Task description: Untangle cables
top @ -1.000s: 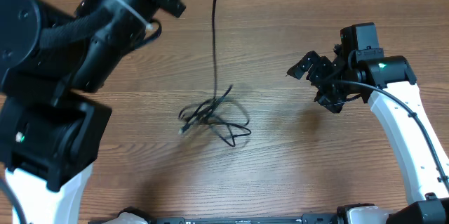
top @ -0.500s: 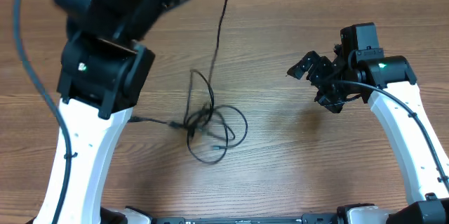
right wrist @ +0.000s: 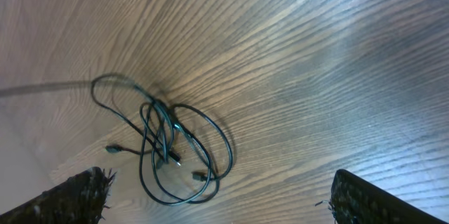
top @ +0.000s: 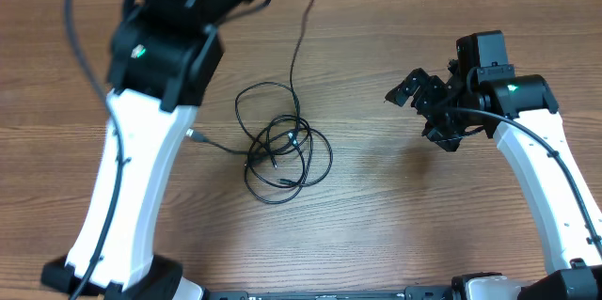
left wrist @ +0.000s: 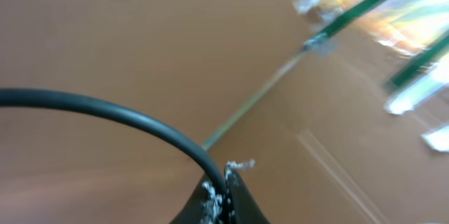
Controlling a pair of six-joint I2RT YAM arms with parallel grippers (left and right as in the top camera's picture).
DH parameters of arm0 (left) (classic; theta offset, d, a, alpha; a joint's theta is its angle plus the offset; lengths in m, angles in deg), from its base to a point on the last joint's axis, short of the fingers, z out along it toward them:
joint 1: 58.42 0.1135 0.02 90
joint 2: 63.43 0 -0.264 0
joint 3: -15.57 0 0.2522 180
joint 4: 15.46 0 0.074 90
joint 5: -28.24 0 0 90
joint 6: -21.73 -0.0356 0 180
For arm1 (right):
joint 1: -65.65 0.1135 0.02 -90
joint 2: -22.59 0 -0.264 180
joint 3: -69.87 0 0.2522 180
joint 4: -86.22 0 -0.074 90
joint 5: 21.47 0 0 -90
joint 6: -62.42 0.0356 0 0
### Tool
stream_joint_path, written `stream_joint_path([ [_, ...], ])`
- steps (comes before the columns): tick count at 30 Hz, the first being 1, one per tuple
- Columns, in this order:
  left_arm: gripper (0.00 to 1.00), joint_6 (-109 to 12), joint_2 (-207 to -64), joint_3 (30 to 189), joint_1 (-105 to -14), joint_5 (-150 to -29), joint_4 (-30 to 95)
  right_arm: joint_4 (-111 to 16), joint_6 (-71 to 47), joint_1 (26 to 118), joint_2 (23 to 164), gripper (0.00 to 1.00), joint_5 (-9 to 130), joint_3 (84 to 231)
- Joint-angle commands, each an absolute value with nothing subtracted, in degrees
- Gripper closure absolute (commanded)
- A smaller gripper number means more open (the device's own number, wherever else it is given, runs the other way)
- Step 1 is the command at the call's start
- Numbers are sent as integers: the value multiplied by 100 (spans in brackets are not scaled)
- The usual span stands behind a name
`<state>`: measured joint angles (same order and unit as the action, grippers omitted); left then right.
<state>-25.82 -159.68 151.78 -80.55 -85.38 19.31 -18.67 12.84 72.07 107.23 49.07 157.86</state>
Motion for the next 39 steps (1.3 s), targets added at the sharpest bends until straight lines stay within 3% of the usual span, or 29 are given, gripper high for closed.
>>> stream_joint_path([
  [1,96,-1401,-15754,15301,-7990,-9445,-169,-1880,1243,7196,10673,0,4946,15861],
  [4,96,-833,-15673,15340,-7859,-9231,-2003,-1880,1243,7196,10673,0,4946,15861],
  [6,96,-805,-15601,15362,-7778,-9189,-1999,-1880,1243,7196,10673,0,4946,15861],
  [11,96,-1834,-15517,15362,-7679,-9318,434,-1880,1243,7196,10673,0,4946,15861],
  [14,96,-2324,-15596,15355,-7690,-8711,2631,-1880,1243,7196,10673,0,4946,15861],
  [18,96,-2426,-15885,15355,-7719,-8088,4408,-1880,1243,7196,10673,0,4946,15861],
  [23,96,-3012,-16162,15355,-7719,-7790,5568,-1880,1243,7196,10673,0,4946,15861],
  [32,96,-3231,-16272,15349,-7708,-4658,7205,-1880,1243,7196,10673,0,4946,15861],
  [39,96,-3406,-16558,15307,-7708,-4086,7651,-1880,1243,7196,10673,0,4946,15861],
])
